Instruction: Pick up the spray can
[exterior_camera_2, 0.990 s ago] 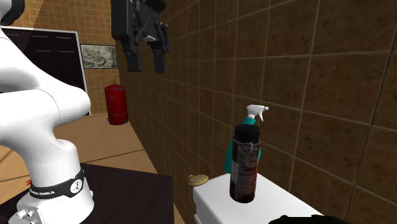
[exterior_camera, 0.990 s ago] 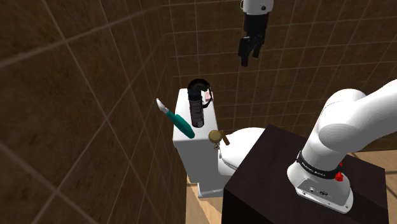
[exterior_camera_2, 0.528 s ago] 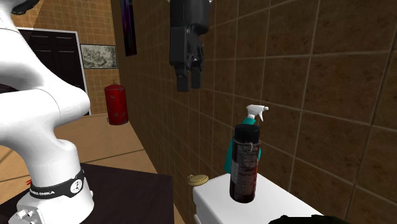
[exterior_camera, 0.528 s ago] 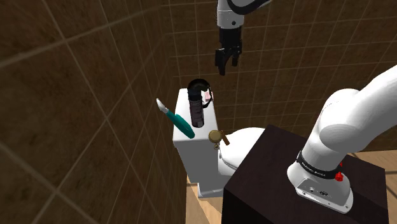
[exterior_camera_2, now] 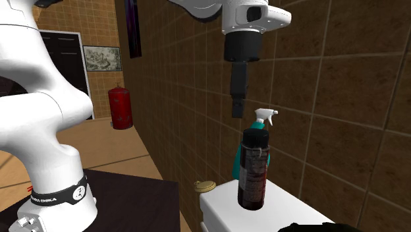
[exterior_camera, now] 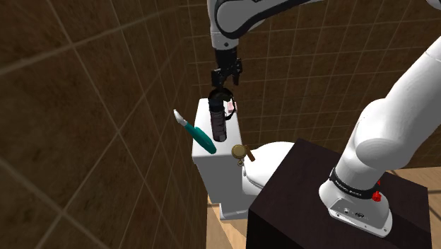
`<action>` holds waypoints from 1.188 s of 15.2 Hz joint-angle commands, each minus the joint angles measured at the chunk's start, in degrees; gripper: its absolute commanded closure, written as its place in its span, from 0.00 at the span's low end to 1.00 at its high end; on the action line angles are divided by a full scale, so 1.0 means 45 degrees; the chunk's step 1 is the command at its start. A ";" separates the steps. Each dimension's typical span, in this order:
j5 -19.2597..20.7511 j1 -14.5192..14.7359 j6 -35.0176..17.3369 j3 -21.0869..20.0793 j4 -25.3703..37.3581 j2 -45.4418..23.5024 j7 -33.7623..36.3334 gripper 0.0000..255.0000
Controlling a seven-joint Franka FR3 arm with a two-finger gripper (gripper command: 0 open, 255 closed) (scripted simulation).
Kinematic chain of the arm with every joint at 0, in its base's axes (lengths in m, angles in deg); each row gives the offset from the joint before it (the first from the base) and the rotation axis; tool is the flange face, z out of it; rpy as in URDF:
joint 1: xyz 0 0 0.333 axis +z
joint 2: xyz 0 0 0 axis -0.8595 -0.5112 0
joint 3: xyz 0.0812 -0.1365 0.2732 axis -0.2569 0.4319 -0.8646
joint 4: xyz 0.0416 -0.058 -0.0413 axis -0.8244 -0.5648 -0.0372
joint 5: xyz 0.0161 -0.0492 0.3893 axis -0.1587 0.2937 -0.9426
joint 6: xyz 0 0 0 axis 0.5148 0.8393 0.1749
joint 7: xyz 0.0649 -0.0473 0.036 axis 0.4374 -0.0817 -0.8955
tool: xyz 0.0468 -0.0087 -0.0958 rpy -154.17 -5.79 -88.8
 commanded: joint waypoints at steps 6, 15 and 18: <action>0.0223 0.0232 -0.0655 -0.0398 0.1949 -0.2814 0.0782 0.00; 0.0294 0.0231 -0.1730 -0.0396 0.1181 -0.3126 0.0869 1.00; 0.0294 0.0230 -0.1732 -0.0395 0.1184 -0.3132 0.0867 1.00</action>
